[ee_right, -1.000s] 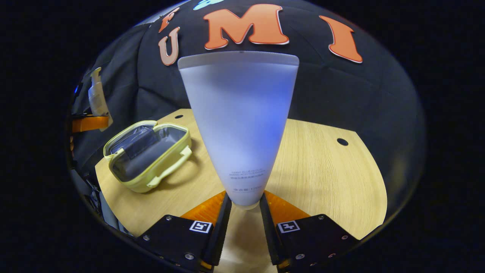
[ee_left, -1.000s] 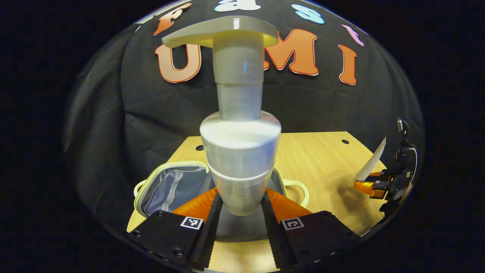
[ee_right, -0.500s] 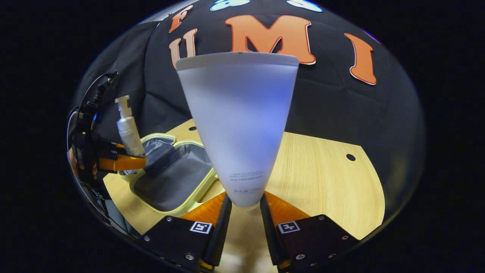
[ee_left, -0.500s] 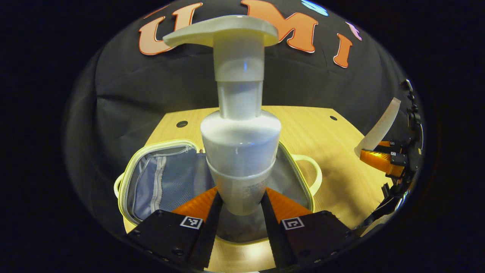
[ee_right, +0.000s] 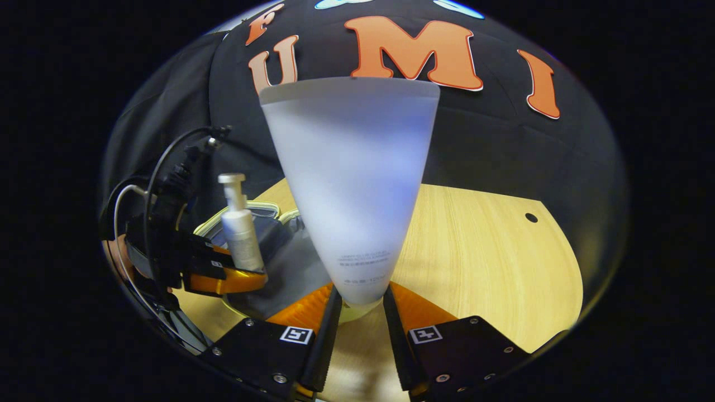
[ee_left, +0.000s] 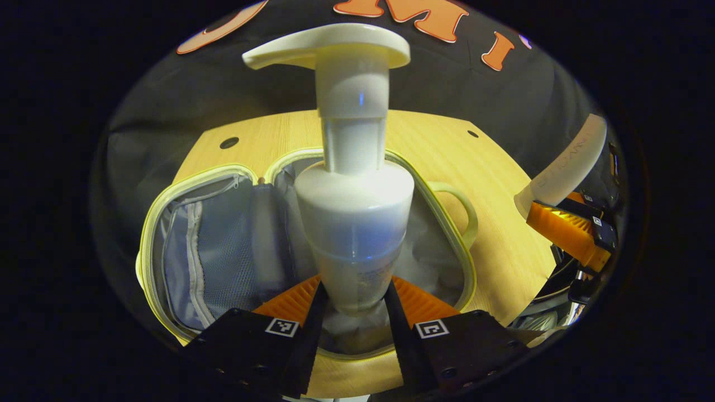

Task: First open the suitcase, pack the skin care products into it, and then close the suitcase.

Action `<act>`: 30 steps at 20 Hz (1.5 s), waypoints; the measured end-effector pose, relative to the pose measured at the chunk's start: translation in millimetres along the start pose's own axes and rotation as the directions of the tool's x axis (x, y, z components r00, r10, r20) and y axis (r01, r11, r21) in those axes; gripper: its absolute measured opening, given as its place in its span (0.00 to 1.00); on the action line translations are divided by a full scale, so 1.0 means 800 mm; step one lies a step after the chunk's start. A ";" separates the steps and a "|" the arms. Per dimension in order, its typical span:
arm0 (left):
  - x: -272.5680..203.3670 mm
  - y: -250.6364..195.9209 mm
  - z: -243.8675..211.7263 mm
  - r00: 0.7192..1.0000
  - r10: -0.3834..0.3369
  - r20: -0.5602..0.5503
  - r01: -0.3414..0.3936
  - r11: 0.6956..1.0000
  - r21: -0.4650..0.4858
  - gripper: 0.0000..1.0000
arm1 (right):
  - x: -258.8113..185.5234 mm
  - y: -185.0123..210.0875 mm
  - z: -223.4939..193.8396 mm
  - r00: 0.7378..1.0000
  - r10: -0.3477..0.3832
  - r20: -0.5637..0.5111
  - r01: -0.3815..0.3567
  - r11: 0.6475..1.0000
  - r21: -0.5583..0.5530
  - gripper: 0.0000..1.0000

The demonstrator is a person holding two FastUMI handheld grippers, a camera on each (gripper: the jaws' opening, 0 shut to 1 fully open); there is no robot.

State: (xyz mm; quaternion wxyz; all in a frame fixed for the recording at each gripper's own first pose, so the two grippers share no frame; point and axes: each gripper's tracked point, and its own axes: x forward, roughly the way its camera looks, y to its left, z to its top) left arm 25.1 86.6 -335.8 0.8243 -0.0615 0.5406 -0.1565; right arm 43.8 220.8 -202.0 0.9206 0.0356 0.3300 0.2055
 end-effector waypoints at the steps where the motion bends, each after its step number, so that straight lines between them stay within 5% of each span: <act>1: 0.006 0.001 -0.006 1.000 0.000 -0.031 0.000 1.000 -0.007 0.61 | 0.001 0.010 -0.003 1.000 0.012 -0.018 -0.012 1.000 0.016 0.49; 8: 0.026 -0.008 -0.028 0.972 0.026 -0.233 -0.040 0.998 -0.056 0.63 | 0.022 0.024 -0.011 0.992 0.083 -0.094 -0.080 0.996 0.037 0.49; 13: 0.035 0.002 -0.030 0.942 0.166 -0.292 -0.210 0.969 -0.127 0.61 | 0.037 0.034 -0.021 0.976 0.159 -0.152 -0.154 0.987 0.043 0.49; 16: 0.040 -0.004 -0.038 0.931 0.156 -0.331 -0.220 0.962 -0.165 0.61 | 0.044 0.039 -0.022 0.965 0.187 -0.182 -0.183 0.982 0.036 0.49; 23: 0.000 0.000 -0.020 0.964 0.186 -0.191 -0.235 0.931 -0.279 0.65 | 0.069 0.069 -0.044 0.909 0.303 -0.286 -0.287 0.953 0.099 0.49; 29: -0.073 0.065 -0.016 0.942 0.320 -0.096 -0.332 0.866 -0.373 0.66 | 0.100 0.067 -0.059 0.889 0.277 -0.363 -0.226 0.958 0.178 0.51; 30: -0.084 0.073 -0.024 0.938 0.333 -0.099 -0.344 0.849 -0.401 0.67 | 0.104 0.068 -0.064 0.893 0.261 -0.367 -0.212 0.963 0.169 0.45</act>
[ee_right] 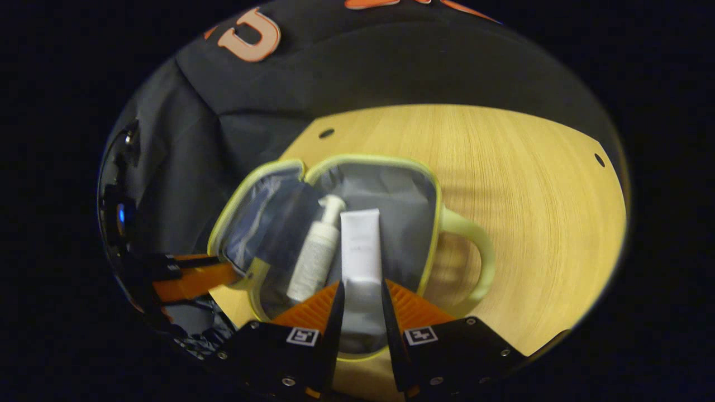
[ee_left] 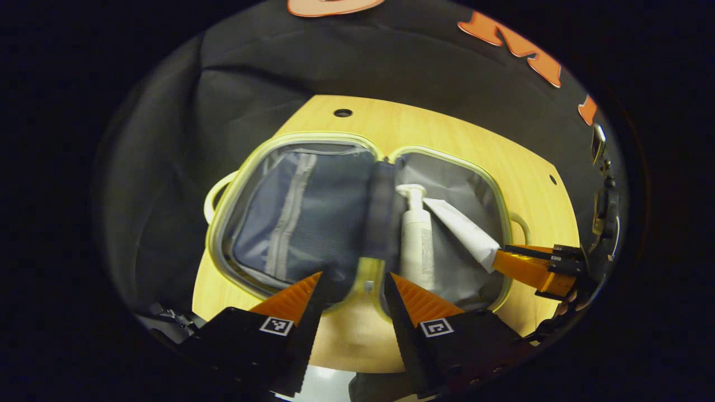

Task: First open the suitcase, pack the skin care products into it, and then close the suitcase.

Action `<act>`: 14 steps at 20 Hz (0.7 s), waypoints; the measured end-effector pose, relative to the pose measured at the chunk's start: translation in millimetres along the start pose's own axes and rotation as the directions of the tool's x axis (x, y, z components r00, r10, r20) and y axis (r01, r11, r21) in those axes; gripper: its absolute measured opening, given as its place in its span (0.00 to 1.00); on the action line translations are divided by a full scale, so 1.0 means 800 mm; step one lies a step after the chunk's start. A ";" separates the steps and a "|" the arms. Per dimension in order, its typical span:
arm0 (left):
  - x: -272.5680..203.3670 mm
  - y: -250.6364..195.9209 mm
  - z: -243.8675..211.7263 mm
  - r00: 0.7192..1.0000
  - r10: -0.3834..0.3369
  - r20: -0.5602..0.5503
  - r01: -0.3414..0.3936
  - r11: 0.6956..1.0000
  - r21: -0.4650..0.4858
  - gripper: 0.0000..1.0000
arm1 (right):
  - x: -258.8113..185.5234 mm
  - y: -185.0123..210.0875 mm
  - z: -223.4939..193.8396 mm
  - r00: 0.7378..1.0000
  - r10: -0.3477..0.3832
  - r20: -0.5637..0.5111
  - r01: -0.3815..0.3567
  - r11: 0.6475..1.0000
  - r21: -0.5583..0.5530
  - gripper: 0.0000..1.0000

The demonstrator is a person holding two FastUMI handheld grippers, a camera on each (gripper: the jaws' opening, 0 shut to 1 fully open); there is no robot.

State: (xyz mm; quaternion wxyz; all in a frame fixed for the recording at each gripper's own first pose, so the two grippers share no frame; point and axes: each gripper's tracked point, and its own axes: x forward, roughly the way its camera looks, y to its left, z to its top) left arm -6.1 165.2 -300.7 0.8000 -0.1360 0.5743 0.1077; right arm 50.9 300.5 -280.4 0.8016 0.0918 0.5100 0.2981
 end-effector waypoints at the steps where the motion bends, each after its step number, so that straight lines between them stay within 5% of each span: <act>1: -0.001 0.013 -0.001 1.000 0.009 0.002 -0.009 0.999 -0.031 0.69 | 0.006 -0.006 0.004 1.000 -0.028 0.009 0.028 1.000 0.001 0.39; 2: 0.000 0.025 -0.003 1.000 0.022 -0.003 -0.022 0.999 -0.050 0.72 | 0.010 -0.009 0.011 0.998 -0.055 0.035 0.055 0.998 0.018 0.15; 3: 0.002 0.034 -0.006 1.000 0.028 -0.004 -0.028 0.998 -0.064 0.69 | 0.012 -0.003 0.012 0.999 -0.037 0.033 0.036 0.999 0.024 0.10; 8: 0.014 0.070 0.005 0.997 0.068 0.024 -0.066 0.993 -0.094 0.72 | 0.013 -0.007 -0.003 0.998 -0.059 -0.018 0.060 0.998 0.037 0.05; 11: 0.022 0.092 0.023 0.997 0.055 0.059 -0.045 0.986 -0.158 0.70 | 0.001 -0.001 0.019 0.997 -0.048 0.059 0.045 0.998 0.047 0.17; 14: 0.033 0.133 0.051 0.994 0.056 0.097 -0.035 0.978 -0.204 0.87 | -0.031 -0.026 0.043 0.981 -0.110 0.158 0.104 0.994 0.043 0.40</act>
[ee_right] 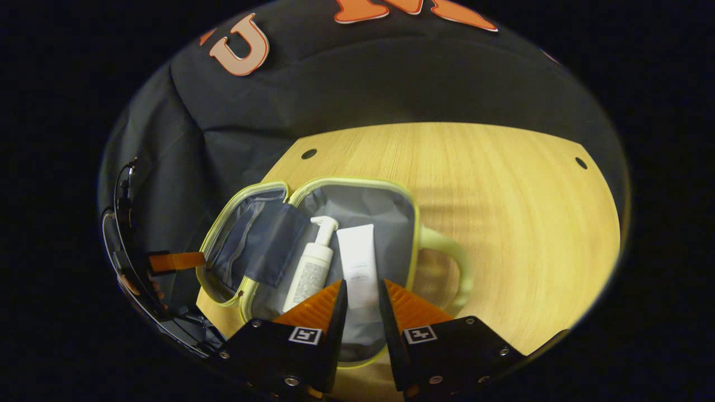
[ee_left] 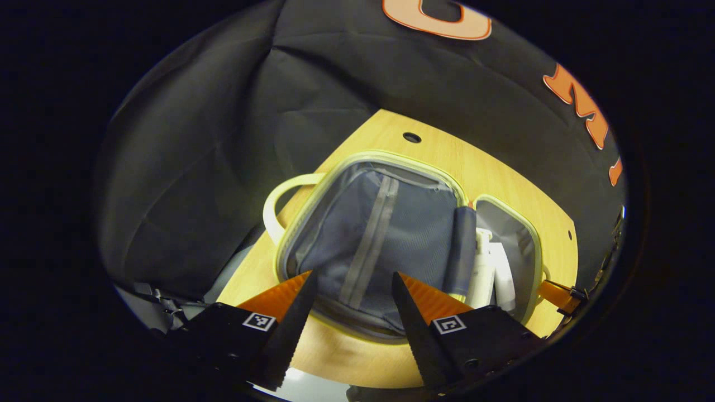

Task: First open the suitcase, pack the skin care products into it, and then close the suitcase.

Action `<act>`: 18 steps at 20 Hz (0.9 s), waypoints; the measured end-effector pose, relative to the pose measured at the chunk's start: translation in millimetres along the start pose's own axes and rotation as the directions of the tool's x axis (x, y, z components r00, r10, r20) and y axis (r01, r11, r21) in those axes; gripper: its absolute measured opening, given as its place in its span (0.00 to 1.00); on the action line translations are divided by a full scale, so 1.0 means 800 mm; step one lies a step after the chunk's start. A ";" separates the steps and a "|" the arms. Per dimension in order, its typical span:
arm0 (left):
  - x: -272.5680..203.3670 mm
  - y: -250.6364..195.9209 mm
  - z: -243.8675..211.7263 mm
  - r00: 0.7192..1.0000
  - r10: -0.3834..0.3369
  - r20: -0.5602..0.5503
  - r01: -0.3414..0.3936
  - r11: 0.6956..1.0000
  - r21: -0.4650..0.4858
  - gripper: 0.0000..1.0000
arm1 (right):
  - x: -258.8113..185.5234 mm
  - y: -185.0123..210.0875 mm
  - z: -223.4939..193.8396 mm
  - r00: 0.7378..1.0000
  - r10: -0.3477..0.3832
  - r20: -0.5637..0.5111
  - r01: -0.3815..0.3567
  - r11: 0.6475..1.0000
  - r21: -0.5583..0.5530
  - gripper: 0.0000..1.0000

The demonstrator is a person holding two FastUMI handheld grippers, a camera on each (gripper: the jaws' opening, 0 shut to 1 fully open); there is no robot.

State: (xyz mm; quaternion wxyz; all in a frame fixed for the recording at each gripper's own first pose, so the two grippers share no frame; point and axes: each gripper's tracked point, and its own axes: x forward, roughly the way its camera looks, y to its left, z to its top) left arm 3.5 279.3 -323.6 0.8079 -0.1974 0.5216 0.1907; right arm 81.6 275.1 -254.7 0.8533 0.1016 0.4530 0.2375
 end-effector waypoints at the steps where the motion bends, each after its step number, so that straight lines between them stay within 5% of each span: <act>1: 0.002 0.009 0.009 1.000 0.002 0.014 -0.002 1.000 -0.005 0.87 | -0.012 -0.012 0.011 0.999 -0.021 0.043 0.022 1.000 -0.005 0.47; 3: 0.007 0.029 0.029 0.999 0.007 0.034 -0.007 1.000 -0.027 0.87 | -0.030 -0.033 0.028 0.992 -0.066 0.105 0.067 0.998 -0.008 0.55; 4: 0.009 0.036 0.039 0.999 0.006 0.043 -0.004 0.999 -0.047 0.87 | -0.040 -0.044 0.037 0.987 -0.090 0.135 0.092 0.996 -0.006 0.51; 5: 0.013 0.048 0.052 0.998 0.003 0.058 0.002 0.997 -0.079 0.87 | -0.052 -0.053 0.045 0.978 -0.111 0.175 0.113 0.994 -0.003 0.63; 10: 0.038 0.096 0.085 0.996 0.002 0.092 0.015 0.982 -0.187 0.92 | -0.099 -0.089 0.062 0.940 -0.216 0.265 0.219 0.976 0.019 0.84; 18: 0.097 0.135 0.092 0.996 -0.080 0.033 0.087 0.949 -0.303 0.87 | -0.176 -0.116 0.079 0.864 -0.339 0.372 0.350 0.936 0.041 0.90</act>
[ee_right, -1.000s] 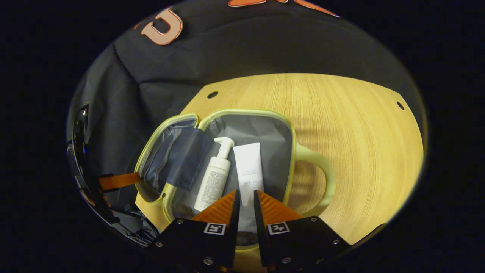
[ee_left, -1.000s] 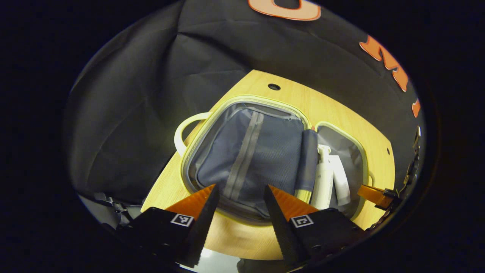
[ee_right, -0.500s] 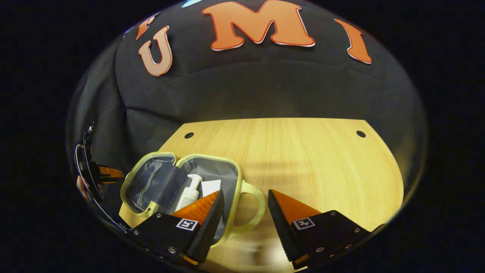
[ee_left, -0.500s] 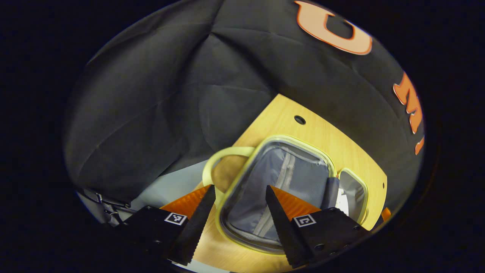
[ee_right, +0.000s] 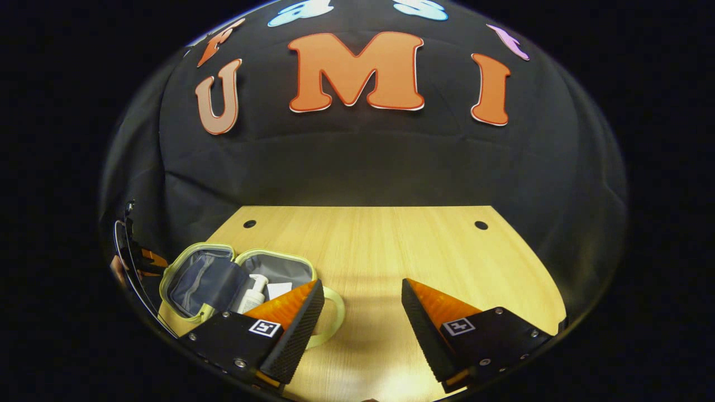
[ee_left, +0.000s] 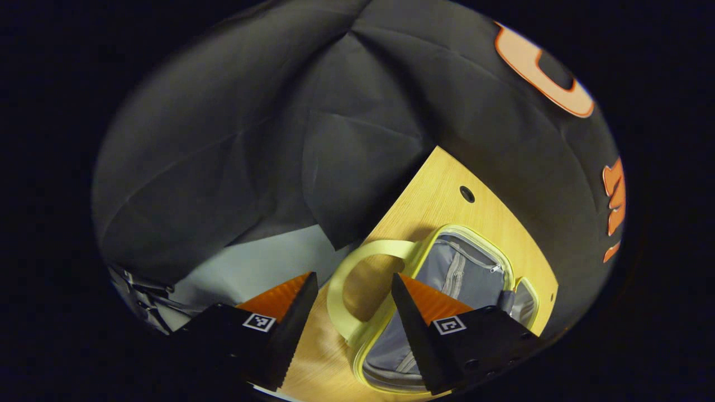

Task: First open the suitcase, pack the skin care products into it, and then close the suitcase.

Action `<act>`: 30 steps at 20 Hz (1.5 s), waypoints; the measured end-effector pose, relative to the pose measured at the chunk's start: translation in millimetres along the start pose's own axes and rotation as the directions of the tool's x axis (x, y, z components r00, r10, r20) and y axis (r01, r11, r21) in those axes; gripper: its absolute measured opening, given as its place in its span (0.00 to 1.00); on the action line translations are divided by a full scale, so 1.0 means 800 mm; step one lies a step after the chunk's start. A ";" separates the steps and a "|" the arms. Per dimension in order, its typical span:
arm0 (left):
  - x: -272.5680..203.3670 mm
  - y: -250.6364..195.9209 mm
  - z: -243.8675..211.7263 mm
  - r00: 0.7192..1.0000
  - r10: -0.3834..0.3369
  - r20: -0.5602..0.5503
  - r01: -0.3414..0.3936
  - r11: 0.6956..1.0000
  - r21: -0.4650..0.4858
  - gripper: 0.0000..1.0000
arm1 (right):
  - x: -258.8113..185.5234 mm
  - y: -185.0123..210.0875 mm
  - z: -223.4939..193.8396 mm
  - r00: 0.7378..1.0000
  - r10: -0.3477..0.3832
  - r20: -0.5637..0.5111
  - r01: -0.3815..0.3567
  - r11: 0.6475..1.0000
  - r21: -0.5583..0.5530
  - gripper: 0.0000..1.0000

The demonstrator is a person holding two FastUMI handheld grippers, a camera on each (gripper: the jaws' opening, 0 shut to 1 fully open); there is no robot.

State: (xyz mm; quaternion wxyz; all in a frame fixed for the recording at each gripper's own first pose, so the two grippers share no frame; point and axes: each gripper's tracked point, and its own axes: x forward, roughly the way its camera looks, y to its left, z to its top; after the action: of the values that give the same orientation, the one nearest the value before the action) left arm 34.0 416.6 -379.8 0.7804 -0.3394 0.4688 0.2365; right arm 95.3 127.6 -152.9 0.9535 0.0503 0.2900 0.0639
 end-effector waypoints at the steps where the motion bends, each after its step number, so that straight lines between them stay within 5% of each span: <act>1: 0.007 0.004 0.000 1.000 -0.012 -0.015 0.011 0.999 -0.039 0.80 | -0.006 -0.005 0.001 1.000 -0.016 0.003 0.016 1.000 -0.004 0.90; 6: 0.034 0.017 -0.020 0.992 -0.075 -0.097 0.056 0.981 -0.187 0.31 | -0.027 -0.031 -0.001 0.997 -0.078 0.009 0.078 0.996 -0.040 0.91; 7: 0.014 0.019 -0.008 0.992 -0.086 -0.094 0.068 0.981 -0.181 0.32 | -0.029 -0.032 0.000 0.997 -0.077 0.005 0.077 0.996 -0.041 0.91; 10: 0.012 0.005 -0.013 0.993 -0.084 -0.085 0.078 0.995 -0.069 0.12 | -0.024 -0.030 0.008 0.998 -0.059 0.017 0.060 0.998 -0.031 0.91; 19: -0.099 -0.046 0.033 0.987 -0.084 0.133 0.058 0.980 0.189 0.12 | -0.031 -0.070 0.069 0.981 -0.058 0.185 0.066 0.997 -0.038 0.91; 30: -0.245 -0.227 0.035 0.916 -0.286 0.280 0.170 0.912 0.375 0.11 | -0.039 -0.093 0.091 0.961 0.001 0.277 0.017 0.998 -0.062 0.92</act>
State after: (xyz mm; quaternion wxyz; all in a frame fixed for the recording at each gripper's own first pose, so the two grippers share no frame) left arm 87.1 308.2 -139.7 0.9170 -0.2071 0.3225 0.1106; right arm 117.1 45.1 -85.1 0.9861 0.0270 0.1521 0.0617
